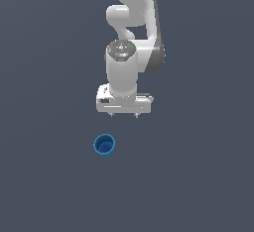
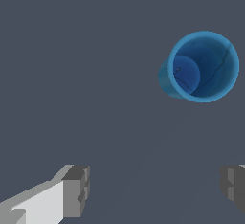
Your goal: Pick up the object and move it to a goal position.
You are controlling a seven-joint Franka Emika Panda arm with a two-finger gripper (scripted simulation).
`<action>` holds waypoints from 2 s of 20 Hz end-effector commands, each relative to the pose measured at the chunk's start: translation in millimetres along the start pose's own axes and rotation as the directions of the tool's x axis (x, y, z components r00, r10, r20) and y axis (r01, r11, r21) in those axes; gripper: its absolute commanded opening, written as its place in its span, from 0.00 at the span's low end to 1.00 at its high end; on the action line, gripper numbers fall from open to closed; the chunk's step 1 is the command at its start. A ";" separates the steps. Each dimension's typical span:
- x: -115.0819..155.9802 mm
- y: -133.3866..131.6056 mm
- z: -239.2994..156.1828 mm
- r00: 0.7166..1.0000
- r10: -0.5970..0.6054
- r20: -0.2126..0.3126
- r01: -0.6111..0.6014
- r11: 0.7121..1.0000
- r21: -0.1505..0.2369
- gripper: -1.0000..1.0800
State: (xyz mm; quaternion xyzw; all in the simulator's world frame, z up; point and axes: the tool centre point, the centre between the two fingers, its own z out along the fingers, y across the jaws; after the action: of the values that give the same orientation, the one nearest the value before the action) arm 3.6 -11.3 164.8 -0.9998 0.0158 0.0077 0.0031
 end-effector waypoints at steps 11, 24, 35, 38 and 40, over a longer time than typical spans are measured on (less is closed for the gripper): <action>5.2 -12.0 -11.3 0.999 -0.028 -0.021 0.029 1.000 0.003 0.62; 15.0 1.0 7.8 0.968 -0.248 0.033 0.251 0.963 -0.095 0.62; 34.1 29.5 42.6 0.771 -0.596 0.225 0.636 0.741 -0.216 0.62; 39.4 37.3 50.9 0.694 -0.660 0.288 0.719 0.657 -0.227 0.62; 42.4 41.8 55.6 0.646 -0.691 0.325 0.763 0.605 -0.229 0.62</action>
State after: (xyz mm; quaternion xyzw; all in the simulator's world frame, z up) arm 41.3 -50.2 111.9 -0.9088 -0.3727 0.1008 -0.1579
